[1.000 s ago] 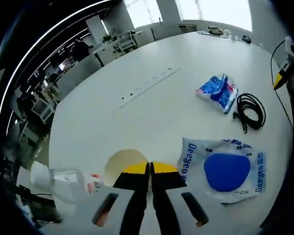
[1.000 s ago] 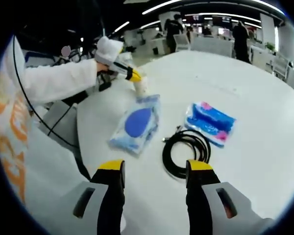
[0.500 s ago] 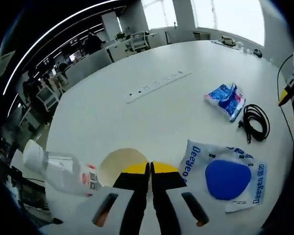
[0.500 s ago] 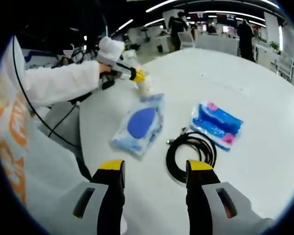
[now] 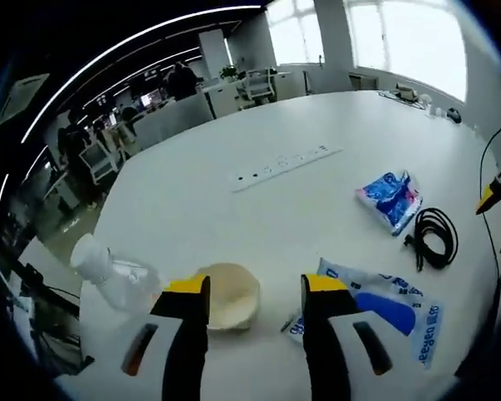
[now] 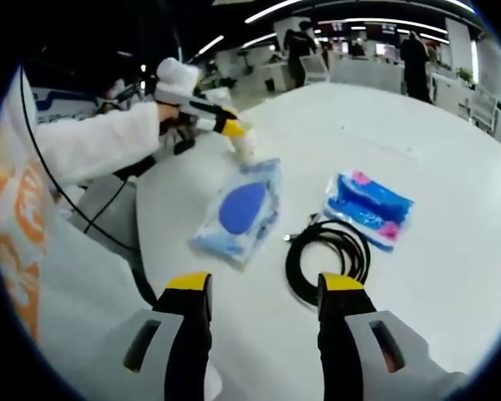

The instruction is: Arrange the tabletop items into an orderly group along one side of the table until the central work area is clear of visible clutter.

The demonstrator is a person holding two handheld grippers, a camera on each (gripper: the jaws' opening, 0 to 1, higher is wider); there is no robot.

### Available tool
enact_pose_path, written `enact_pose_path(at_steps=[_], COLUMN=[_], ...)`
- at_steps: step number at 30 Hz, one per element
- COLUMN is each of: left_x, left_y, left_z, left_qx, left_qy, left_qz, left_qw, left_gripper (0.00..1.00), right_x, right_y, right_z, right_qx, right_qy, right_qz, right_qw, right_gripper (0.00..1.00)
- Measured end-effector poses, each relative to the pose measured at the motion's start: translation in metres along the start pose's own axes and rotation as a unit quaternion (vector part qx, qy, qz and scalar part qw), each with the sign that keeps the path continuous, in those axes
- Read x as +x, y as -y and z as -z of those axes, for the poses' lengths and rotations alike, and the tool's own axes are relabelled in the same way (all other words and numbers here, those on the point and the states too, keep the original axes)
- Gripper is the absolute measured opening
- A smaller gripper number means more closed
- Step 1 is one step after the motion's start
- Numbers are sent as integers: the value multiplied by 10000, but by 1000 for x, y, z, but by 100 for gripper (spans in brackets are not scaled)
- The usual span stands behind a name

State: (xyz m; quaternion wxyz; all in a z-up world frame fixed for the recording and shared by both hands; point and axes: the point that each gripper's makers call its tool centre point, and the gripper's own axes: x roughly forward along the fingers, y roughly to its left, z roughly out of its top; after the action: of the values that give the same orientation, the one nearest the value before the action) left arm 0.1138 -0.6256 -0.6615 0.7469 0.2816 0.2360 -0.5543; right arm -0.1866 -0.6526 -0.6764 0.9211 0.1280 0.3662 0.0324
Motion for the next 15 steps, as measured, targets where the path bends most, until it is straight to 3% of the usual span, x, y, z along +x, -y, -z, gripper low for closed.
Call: enact_pose_path(at_steps=[1, 4, 7, 11, 15], left_x=[-3, -14, -24, -37, -46], left_y=[2, 6, 7, 5, 7], left_z=[4, 0, 2, 14, 25], left_qx=[-130, -265, -265, -484, -658], left_qy=[-105, 83, 127, 70, 23], left_qz=[7, 25, -69, -265, -234], left_qw=[9999, 9996, 9995, 9985, 9976], left_gripper=[50, 65, 74, 74, 73], right_x=[0, 1, 0, -1, -3], right_y=[-2, -6, -10, -13, -16], right_z=[0, 0, 0, 4, 8], right_qx=[-4, 10, -19, -30, -18], right_qy=[4, 28, 53, 40, 52], right_qz=[-18, -73, -101, -127, -142], right_qw=[10000, 10000, 9999, 9999, 9999], right_gripper=[50, 52, 53, 54, 54])
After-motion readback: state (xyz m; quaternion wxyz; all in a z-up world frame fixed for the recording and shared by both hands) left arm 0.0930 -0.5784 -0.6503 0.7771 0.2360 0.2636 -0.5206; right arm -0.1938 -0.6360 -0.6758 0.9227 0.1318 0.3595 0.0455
